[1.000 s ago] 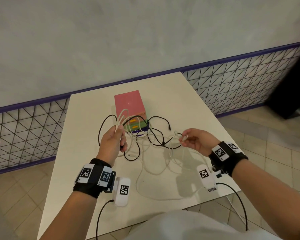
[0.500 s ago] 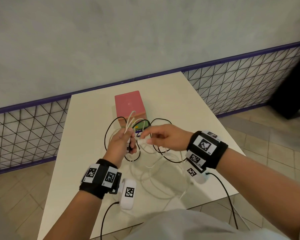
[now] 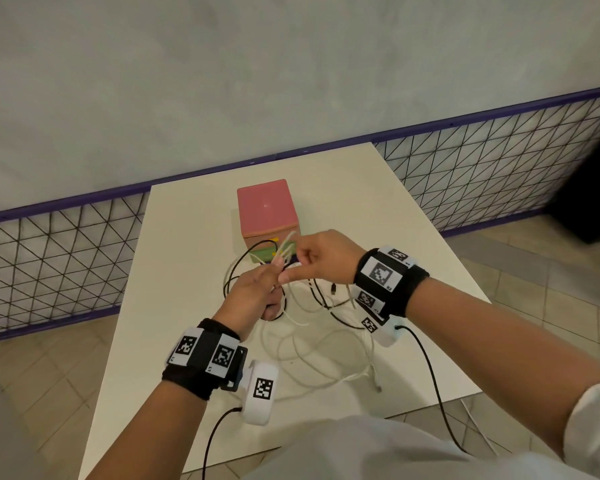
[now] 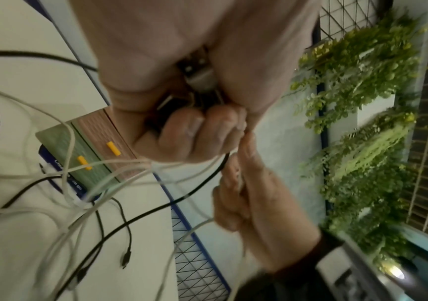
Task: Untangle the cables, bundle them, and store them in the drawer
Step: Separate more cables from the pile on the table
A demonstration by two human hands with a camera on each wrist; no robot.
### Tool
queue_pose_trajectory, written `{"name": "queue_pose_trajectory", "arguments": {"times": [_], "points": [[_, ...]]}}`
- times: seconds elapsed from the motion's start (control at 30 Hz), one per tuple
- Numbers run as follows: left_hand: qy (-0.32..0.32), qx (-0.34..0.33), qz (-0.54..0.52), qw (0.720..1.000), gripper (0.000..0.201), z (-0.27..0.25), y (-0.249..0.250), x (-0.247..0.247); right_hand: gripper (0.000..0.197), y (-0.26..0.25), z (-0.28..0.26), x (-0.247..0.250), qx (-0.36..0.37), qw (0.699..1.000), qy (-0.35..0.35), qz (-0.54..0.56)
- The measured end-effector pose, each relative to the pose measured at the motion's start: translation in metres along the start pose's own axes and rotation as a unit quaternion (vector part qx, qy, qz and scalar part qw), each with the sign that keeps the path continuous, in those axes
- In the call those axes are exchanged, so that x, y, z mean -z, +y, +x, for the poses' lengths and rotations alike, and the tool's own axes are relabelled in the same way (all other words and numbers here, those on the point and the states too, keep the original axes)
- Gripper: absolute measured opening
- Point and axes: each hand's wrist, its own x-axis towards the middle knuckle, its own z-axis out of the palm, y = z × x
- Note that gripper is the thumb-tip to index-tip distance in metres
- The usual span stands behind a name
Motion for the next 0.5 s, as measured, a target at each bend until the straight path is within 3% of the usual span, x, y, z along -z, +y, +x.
{"name": "queue_pose_trajectory", "arguments": {"times": [0.07,0.13,0.17,0.23,0.3,0.37,0.43,0.5], "points": [[-0.005,-0.003,-0.029,1.0,0.037,0.001,0.004,0.003,0.046,0.019,-0.001,-0.007,-0.018,0.999,-0.026,0.045],[0.002,-0.021,-0.12,0.993,0.031,0.005,0.011,0.013,0.045,0.049,-0.009,-0.014,-0.055,0.998,-0.035,0.004],[0.011,-0.024,-0.167,0.986,0.036,0.007,0.016,0.02,0.039,0.073,-0.016,-0.019,-0.081,0.996,-0.024,-0.007],[0.04,-0.017,-0.226,0.973,0.042,0.012,0.022,0.035,0.01,0.114,-0.035,-0.028,-0.153,0.988,-0.003,0.034],[0.065,-0.012,-0.237,0.969,0.04,0.012,0.022,0.042,0.045,0.134,-0.052,-0.036,-0.192,0.98,0.015,0.048],[0.079,-0.009,-0.252,0.965,0.041,0.011,0.021,0.041,0.06,0.142,-0.058,-0.041,-0.214,0.973,0.061,0.065],[0.083,-0.008,-0.288,0.954,0.043,0.011,0.022,0.04,0.046,0.151,-0.058,-0.041,-0.263,0.961,0.064,0.062],[0.085,-0.006,-0.304,0.949,0.045,0.012,0.027,0.04,0.023,0.156,-0.063,-0.034,-0.349,0.936,-0.024,-0.02]]}}
